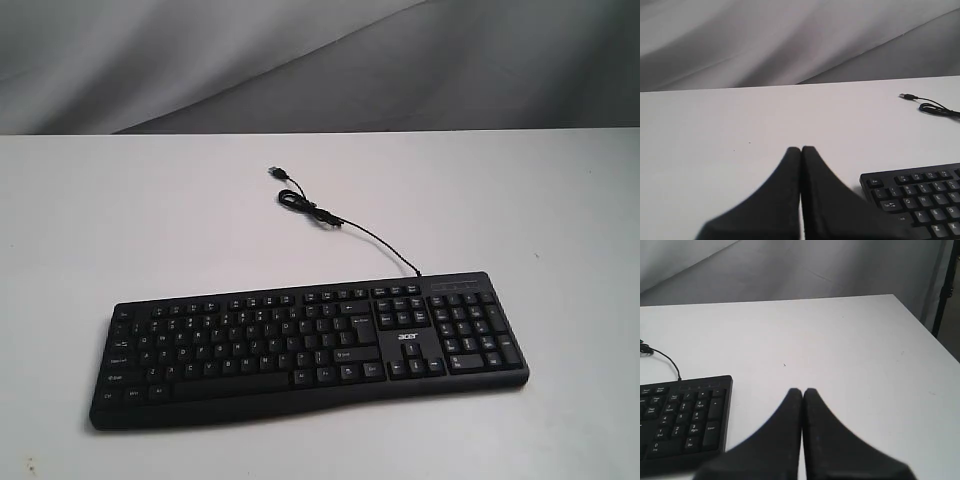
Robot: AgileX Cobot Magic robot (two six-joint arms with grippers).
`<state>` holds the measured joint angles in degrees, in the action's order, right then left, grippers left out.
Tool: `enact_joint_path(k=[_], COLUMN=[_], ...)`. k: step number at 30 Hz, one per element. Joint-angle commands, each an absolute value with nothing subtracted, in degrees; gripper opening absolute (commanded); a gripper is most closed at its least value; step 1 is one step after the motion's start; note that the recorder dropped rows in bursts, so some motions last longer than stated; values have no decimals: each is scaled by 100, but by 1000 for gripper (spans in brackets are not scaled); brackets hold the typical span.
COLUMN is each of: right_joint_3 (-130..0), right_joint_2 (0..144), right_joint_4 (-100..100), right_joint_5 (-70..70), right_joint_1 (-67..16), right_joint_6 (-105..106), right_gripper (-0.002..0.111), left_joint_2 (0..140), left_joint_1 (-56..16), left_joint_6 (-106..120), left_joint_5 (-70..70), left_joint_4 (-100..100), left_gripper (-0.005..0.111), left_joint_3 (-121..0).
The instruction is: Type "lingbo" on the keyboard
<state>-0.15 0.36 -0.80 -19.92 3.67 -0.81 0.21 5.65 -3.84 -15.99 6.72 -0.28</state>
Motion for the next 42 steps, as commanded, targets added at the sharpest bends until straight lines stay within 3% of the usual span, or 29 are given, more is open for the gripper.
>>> enact_joint_path(k=[1,7,15,26,31,36,42], right_joint_3=[0,0,0,0,0,-276,-1424], right_joint_2=[0,0,0,0,0,55,1440], right_joint_4=[-66,165,-45,-668,-802,-790,794], right_joint_5=[-1954,-1727,637,2358,3286,3018,2887], right_joint_1=[410,410,410,400,400,400,400], right_joint_6=[-54,-40,-40,-293,-2084,-2625,-3584], right_gripper=[0,0,0,0,0,0,0], left_joint_2=[0,0,0,0,0,0,0], left_joint_1=[571,571,571,571,571,571,571], left_joint_6=[-396,-396,-396,-396,-396,-396,-396], left_joint_5=[-1527,-1527,-1527,-1527,-1527,-1527,-1527], left_joint_4=[671,671,671,671,671,671,671], left_gripper=[1,1,1,1,1,1,1], left_joint_3=[0,0,0,0,0,0,0])
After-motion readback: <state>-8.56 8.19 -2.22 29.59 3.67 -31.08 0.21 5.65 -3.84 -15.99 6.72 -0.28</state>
